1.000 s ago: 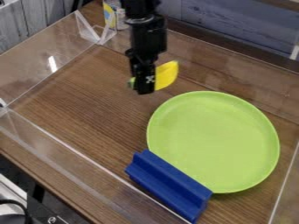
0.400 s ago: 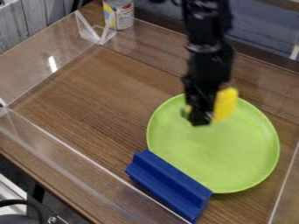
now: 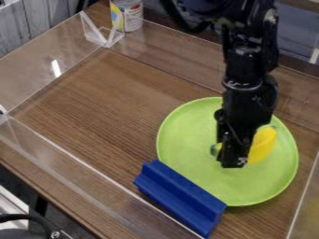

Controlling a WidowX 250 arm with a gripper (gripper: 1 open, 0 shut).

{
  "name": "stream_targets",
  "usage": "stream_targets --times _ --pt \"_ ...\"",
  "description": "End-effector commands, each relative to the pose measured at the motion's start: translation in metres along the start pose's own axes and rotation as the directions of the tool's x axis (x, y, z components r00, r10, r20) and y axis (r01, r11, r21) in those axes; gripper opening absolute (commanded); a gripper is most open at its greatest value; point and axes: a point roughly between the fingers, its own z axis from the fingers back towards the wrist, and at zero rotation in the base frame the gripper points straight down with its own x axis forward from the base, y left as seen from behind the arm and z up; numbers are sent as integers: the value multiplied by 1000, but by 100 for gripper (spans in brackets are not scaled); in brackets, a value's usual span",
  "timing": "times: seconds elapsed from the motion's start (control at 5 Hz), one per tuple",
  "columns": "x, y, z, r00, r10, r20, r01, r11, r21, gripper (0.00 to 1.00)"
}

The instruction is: Put the banana in the green plate

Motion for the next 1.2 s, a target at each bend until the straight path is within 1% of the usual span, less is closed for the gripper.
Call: stream_targets --times 0.0,1.0 --pt "-3 5 15 999 -2 51 0 999 40 0" --pt "-1 16 -1 999 13 49 -14 999 34 0"
